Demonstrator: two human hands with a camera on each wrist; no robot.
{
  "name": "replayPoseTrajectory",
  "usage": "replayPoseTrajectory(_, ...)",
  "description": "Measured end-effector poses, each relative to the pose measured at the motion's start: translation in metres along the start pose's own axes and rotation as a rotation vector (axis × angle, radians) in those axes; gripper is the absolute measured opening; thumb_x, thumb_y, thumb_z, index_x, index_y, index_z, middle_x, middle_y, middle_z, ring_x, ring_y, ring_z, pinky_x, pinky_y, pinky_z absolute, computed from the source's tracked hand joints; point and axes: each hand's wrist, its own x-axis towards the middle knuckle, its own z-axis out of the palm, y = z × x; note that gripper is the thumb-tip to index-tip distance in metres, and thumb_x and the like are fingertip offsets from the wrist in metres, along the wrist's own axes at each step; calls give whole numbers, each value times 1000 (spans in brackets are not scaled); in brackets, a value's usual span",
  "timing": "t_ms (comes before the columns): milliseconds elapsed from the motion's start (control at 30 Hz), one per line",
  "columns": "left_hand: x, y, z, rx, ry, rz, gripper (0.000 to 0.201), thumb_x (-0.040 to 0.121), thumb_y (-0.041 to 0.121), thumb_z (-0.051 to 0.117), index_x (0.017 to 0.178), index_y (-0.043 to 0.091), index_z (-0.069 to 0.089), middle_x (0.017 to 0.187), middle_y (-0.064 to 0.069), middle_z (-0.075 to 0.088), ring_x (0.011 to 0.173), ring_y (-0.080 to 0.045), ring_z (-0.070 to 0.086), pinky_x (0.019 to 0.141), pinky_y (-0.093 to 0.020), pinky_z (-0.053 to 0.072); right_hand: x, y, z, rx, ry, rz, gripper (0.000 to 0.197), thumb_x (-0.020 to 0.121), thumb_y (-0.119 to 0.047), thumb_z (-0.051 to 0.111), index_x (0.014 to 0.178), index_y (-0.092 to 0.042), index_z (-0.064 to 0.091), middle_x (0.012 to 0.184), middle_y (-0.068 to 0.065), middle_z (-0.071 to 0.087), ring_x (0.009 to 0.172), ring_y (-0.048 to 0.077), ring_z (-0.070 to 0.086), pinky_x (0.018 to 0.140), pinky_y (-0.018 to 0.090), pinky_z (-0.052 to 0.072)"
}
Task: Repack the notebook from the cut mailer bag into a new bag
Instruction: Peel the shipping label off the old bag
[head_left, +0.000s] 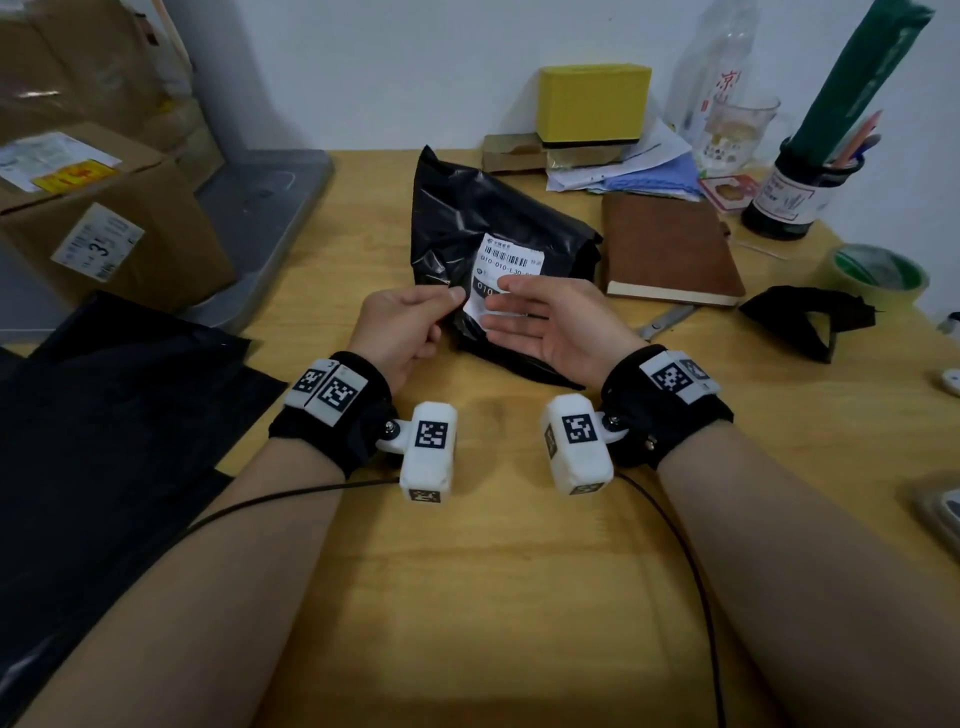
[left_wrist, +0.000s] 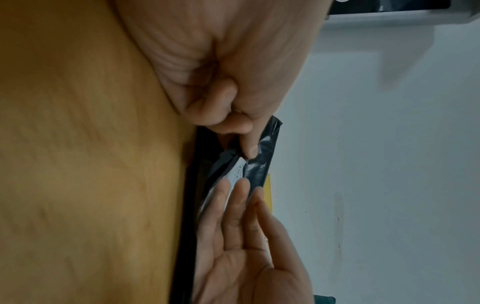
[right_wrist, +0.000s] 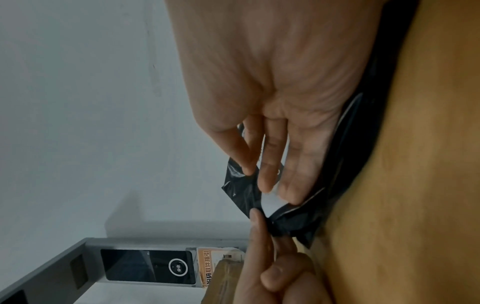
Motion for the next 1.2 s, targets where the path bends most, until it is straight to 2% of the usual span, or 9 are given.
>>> replayPoseTrajectory(67, 2, -1, 1, -30, 4, 21, 15, 85, 21, 78, 94, 10, 74, 78, -7, 54, 47, -6, 41, 36, -15, 30, 2, 1, -1, -15, 1, -19, 15, 98, -9, 63, 109, 1, 68, 97, 19, 76, 91, 33, 75, 80, 38, 63)
replayPoseTrajectory(200, 9, -6, 0, -29, -4, 47, 24, 85, 27, 77, 99, 8, 76, 85, -11, 54, 50, -7, 42, 37, -15, 32, 7, 5, -2, -99, -35, -53, 19, 96, -8, 66, 110, 4, 69, 96, 17, 74, 82, 25, 72, 78, 34, 62)
replayPoseTrajectory(333, 12, -9, -2, -44, -38, 65, 27, 85, 28, 77, 99, 5, 76, 86, -14, 56, 51, -8, 40, 36, -15, 30, 10, 7, -2, -207, -64, -67, 15, 93, -8, 70, 102, 4, 73, 91, 14, 73, 75, 19, 70, 74, 28, 60)
replayPoseTrajectory(533, 9, -6, 0, -7, -80, 79, 20, 87, 28, 75, 85, 8, 74, 77, -5, 61, 51, -7, 40, 37, -15, 31, 11, 7, -2, -248, -61, -72, 14, 90, -7, 74, 99, 5, 74, 88, 14, 73, 73, 19, 70, 71, 26, 59)
replayPoseTrajectory(667, 7, -7, 0, 24, -121, 109, 16, 88, 23, 73, 89, 7, 75, 75, -2, 63, 49, -5, 41, 36, -14, 30, 11, 8, 0, -264, -57, -77, 13, 90, -3, 73, 99, 6, 73, 86, 15, 73, 70, 17, 69, 68, 24, 59)
replayPoseTrajectory(800, 5, -6, 0, 38, -165, 133, 9, 90, 20, 71, 91, 12, 75, 77, -1, 62, 51, -5, 40, 36, -13, 29, 9, 8, 1, -294, -61, -86, 5, 89, -1, 73, 92, 2, 75, 81, 13, 73, 66, 14, 68, 66, 22, 59)
replayPoseTrajectory(933, 2, -5, 1, 56, -186, 163, 8, 94, 16, 65, 94, 17, 74, 74, 2, 62, 50, -4, 40, 36, -14, 26, 8, 7, 3, -307, -51, -84, 6, 88, -4, 75, 92, 1, 74, 76, 10, 71, 62, 13, 65, 60, 20, 56)
replayPoseTrajectory(1200, 4, -6, 1, 12, -168, 160, 13, 94, 18, 66, 102, 12, 73, 76, 1, 58, 49, -5, 40, 35, -14, 26, 7, 6, 4, -283, -35, -75, 12, 90, -5, 73, 96, 6, 71, 77, 11, 68, 59, 14, 63, 58, 20, 56)
